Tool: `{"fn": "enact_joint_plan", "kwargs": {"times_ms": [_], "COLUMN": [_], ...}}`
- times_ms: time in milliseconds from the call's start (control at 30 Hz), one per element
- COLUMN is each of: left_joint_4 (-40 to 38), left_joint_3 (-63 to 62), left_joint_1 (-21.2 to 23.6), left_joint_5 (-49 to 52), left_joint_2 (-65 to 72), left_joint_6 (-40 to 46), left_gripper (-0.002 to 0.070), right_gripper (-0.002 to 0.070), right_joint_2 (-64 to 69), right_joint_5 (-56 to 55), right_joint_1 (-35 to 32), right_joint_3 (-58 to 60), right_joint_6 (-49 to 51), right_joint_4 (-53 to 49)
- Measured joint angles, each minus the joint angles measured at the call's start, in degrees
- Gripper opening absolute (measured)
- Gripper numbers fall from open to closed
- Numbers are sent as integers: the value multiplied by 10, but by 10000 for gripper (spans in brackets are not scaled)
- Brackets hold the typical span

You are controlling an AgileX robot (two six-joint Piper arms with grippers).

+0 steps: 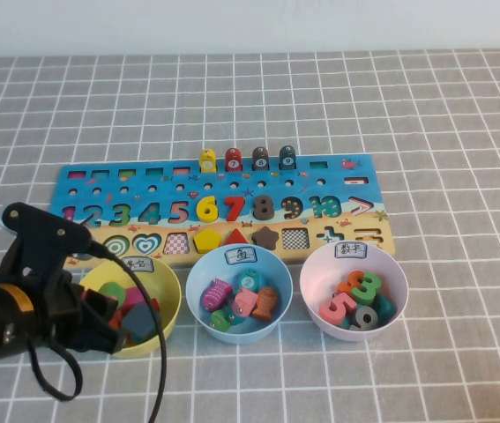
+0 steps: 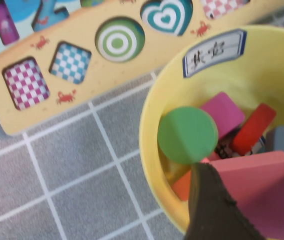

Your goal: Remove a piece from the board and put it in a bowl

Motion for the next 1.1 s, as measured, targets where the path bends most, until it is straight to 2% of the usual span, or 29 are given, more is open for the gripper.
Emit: {"fn": "enact_joint_plan", "kwargs": {"times_ms": [433,700,900,967,1033,1100], "left_joint_4": [-8,-15,-19,-20,-22,-26], "left_joint_3": [-30,-31,-31,-31,-31,-31], "left_joint_1": [0,0,0,0,0,0], "left_joint_5": [13,15,34,52,79,108], "left_joint_2": [78,81,20,-18,-61,-113], "left_joint_6": [0,0,0,0,0,-2], "left_gripper": [285,408,421,409,358,245], "right_gripper": [-17,-17,-17,-17,-17,-17], "right_joint_2": [0,0,0,0,0,0], "right_joint_5": [0,0,0,0,0,0], "right_joint_1": [0,0,0,0,0,0], "right_joint_3": [0,0,0,0,0,0], "right_joint_6": [0,0,0,0,0,0], "right_joint_4": [0,0,0,0,0,0]}}
